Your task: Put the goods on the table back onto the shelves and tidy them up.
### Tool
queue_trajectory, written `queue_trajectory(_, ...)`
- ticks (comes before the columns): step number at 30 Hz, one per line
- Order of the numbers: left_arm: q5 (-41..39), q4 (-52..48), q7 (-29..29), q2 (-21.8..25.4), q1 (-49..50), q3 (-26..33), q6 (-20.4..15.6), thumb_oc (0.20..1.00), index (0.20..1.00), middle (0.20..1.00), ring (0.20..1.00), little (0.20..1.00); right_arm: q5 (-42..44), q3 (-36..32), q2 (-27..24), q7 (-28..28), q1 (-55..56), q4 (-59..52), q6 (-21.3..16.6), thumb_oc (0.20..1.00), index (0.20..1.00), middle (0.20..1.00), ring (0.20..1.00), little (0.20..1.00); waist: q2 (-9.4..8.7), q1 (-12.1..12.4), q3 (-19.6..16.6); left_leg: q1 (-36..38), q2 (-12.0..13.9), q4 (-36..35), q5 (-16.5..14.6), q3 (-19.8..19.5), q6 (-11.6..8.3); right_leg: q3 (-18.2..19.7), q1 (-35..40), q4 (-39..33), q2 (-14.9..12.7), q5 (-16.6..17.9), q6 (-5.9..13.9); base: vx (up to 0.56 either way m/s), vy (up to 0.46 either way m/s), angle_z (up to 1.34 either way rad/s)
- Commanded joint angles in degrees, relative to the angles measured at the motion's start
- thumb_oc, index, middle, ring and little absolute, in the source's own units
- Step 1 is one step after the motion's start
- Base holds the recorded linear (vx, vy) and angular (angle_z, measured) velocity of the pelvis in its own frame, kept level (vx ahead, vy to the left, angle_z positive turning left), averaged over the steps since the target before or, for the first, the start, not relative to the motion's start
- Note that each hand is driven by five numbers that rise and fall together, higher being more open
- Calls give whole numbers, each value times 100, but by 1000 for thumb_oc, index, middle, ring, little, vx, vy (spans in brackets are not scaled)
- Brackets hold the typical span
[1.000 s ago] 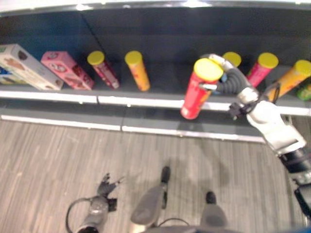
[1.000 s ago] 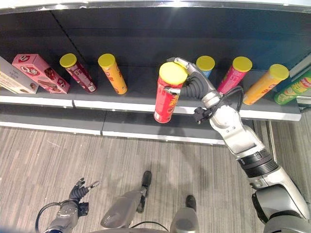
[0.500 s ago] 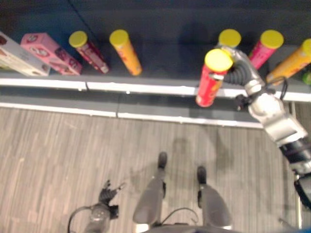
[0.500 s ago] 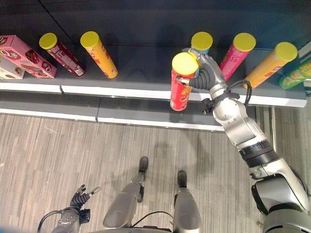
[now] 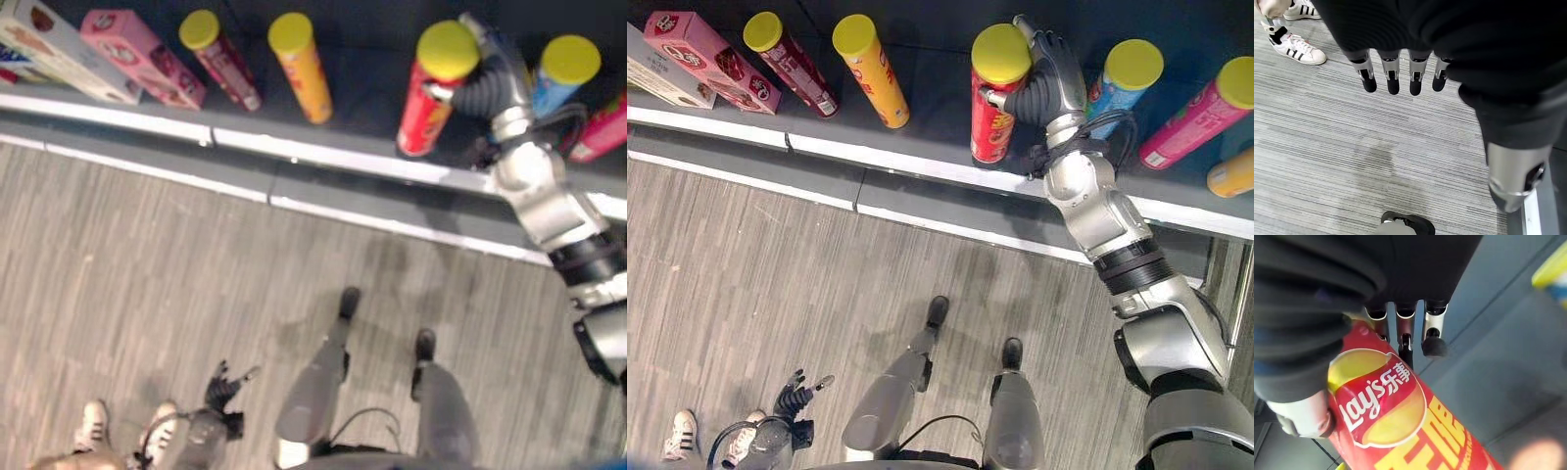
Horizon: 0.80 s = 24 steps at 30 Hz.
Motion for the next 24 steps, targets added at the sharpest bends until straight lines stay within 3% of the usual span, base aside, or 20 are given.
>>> queue_trajectory(1,-211,-270,208,243,-70,-101,-166,1000,1000,1000,1000,1000,-114,-102,-38,-529,-933,150,-141,200,200,200,200,200,-127,69,-3,99,274,968,-1370,375,-280,261,-71,-446,-465,347,224,0,0,0)
queue_trajectory(12,-336,-339,374,219,-291,-302,-305,1000,1000,1000,1000,1000,-196,219,-181,-1026,-1783,1246,2,200,200,200,200,200,132,184,189,-89,187,829,-1228,325,-280,267,-282,-383,-542,351,264,3,5,2)
queue_trajectory(24,-309,-332,457,177,-465,-466,-299,1000,1000,1000,1000,1000,-311,447,-218,-1222,-2073,1507,100,200,200,200,200,200,156,257,213,-157,155,838,-1227,298,-276,224,-312,-376,-566,342,284,4,7,3)
